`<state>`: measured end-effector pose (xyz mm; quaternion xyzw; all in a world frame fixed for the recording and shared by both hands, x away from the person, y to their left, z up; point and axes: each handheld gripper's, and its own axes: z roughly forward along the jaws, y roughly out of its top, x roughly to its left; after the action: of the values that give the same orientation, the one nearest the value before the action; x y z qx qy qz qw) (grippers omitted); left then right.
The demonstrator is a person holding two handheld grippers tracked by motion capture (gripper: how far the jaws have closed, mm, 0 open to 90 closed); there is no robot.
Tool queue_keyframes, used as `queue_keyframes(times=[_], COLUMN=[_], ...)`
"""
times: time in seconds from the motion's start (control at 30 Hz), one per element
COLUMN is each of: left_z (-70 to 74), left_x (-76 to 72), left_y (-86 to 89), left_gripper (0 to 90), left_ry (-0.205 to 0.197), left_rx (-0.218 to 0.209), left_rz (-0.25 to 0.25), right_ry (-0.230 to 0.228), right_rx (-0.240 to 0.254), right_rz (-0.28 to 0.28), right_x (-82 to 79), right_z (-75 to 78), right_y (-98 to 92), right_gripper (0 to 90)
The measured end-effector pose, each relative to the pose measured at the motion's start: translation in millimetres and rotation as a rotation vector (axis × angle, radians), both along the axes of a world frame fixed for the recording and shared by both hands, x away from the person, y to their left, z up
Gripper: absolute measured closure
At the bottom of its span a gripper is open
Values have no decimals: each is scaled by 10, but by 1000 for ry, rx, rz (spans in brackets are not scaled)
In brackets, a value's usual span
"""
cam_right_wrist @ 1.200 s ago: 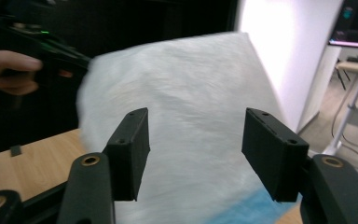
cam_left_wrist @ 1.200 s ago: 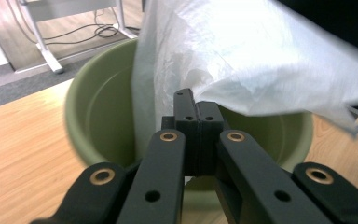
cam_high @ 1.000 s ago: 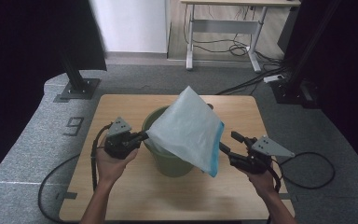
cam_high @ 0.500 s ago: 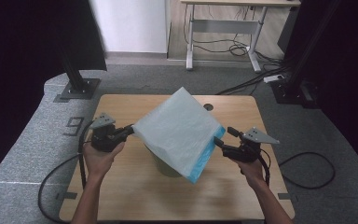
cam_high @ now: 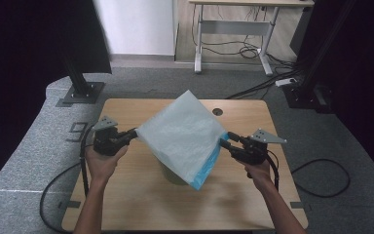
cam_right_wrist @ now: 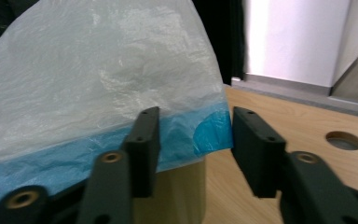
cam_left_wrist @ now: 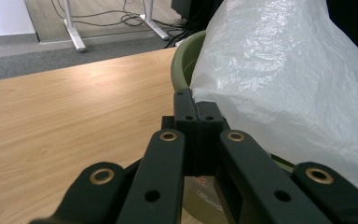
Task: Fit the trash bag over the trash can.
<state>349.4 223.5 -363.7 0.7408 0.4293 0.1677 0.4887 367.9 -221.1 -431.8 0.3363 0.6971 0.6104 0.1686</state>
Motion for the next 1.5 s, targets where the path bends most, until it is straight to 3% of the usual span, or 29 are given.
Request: queue_keyframes(times=[0.17, 0.3, 0.53, 0.77, 0.93, 1.0, 1.13, 1.3, 1.5], left_z=[-6, -12, 8, 64, 61, 49, 87, 225, 385], left_x=[3, 2, -19, 35, 93, 99, 32, -125, -268], left_y=[10, 19, -59, -343, -542, -550, -400, -172, -90], left_gripper=[899, 898, 898, 896, 878, 821, 567, 475, 413], left_ry=[-1, -2, -12, -20, -6, -1, -7, -39, -74], left_rx=[-2, -11, -14, -7, 20, 33, 56, 51, 42], left_rz=[-1, -3, -30, -94, -127, -121, -106, -99, -135], right_ry=[9, -3, -60, -109, -147, -156, -165, -153, -147], right_rx=[9, 14, 5, 1, 7, 11, 7, 6, 2], right_rz=[44, 41, -14, -91, -124, -138, -158, -176, -188], right_x=[47, 50, -75, -175, -238, -255, -284, -270, -242], right_z=[-42, -48, 70, 379, 548, 589, 625, 625, 626], right_y=[54, 81, 3, -225, -352, -395, -469, -536, -542], right_gripper=[766, 874, 887, 887, 887, 887, 887, 887, 888])
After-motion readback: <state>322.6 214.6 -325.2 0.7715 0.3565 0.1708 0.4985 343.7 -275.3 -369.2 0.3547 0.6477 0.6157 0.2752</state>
